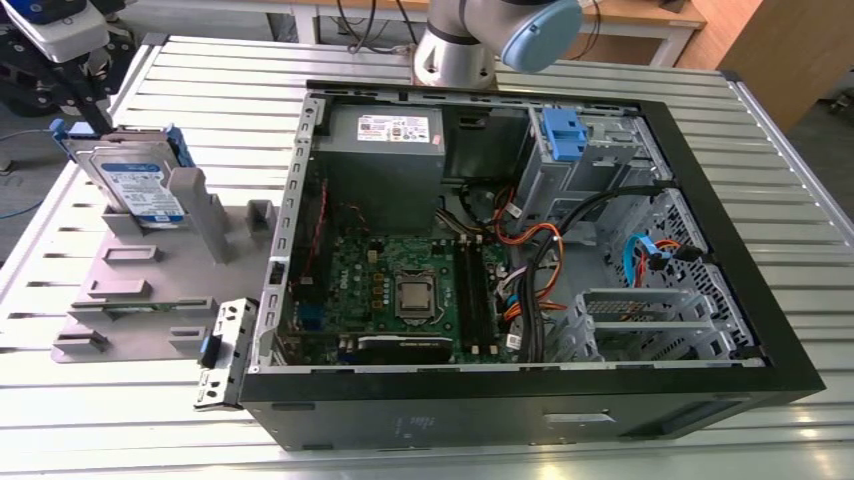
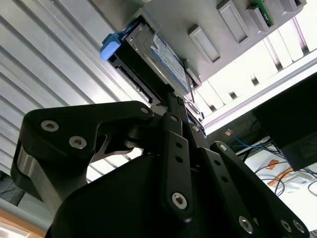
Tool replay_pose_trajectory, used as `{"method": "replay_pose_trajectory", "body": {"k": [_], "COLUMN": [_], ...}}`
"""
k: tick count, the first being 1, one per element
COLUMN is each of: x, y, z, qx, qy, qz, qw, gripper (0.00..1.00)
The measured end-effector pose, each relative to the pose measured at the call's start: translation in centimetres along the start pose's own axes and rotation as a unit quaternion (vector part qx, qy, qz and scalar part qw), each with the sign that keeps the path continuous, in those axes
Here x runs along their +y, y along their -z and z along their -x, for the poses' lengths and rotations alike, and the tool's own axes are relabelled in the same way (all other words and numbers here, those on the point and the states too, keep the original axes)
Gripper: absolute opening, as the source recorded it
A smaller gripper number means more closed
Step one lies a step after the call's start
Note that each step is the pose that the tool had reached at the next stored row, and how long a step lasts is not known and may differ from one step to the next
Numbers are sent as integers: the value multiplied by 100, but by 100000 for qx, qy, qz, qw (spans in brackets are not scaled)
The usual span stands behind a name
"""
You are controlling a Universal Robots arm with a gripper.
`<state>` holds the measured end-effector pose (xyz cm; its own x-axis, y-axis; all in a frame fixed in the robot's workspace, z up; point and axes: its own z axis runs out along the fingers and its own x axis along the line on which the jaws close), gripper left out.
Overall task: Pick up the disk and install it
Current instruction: 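Pick up the disk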
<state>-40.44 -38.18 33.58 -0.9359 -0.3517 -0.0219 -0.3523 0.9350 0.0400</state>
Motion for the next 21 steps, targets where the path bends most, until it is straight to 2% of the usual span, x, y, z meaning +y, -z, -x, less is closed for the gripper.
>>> {"method": "replay_pose_trajectory", "body": {"k": [4,8,15,21], "x": [0,0,0,0], "y": [0,0,0,0], "z": [0,0,0,0], "qx": [18,88,238,246], "qy": [480,2146,5924,6124], "qz": [10,46,125,133], "qw": [99999,99977,99824,99812], "gripper": [11,11,11,11]}}
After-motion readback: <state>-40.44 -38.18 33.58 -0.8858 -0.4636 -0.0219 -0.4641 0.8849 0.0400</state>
